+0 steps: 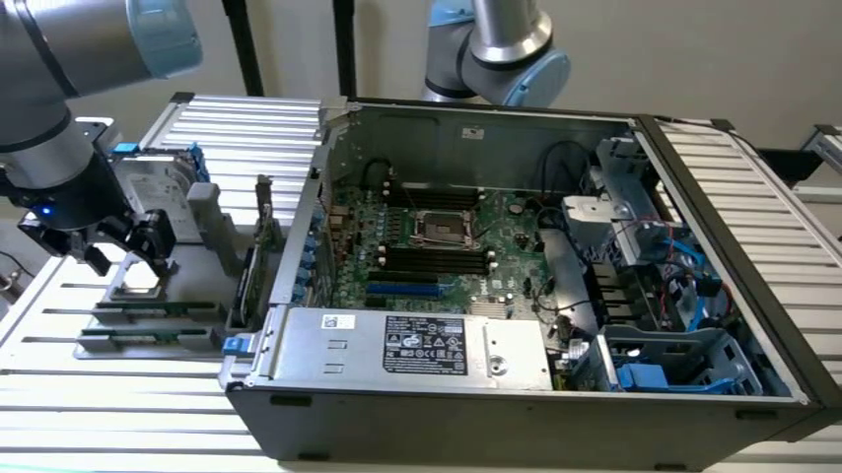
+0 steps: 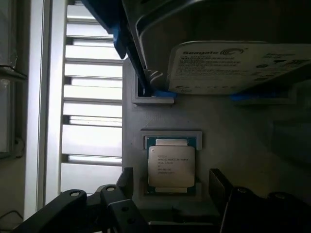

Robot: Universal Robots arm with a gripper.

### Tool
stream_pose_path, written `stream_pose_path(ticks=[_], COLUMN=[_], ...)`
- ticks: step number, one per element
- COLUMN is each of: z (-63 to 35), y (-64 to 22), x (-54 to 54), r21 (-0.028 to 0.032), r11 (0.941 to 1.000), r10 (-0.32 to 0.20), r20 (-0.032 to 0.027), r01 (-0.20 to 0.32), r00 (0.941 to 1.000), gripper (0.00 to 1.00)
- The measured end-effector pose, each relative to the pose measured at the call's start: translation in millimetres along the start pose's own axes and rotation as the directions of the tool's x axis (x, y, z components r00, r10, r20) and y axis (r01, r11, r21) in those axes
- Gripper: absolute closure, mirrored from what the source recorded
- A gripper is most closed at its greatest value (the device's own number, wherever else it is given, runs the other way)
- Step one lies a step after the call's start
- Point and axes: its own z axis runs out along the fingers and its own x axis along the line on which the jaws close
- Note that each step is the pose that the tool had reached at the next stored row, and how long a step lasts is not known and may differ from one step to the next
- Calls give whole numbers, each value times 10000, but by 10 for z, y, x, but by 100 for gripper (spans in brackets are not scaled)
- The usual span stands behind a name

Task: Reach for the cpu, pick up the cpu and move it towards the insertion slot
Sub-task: 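Pick up the cpu and move it towards the insertion slot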

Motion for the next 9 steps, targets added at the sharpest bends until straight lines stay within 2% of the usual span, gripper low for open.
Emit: stream_pose_path(ticks=[9], z=[44], y=[-6], x=[-2], r21=[1], r11=[10000], r10=[0], r20=[4], r01=[0], r00=[10000], gripper=[27])
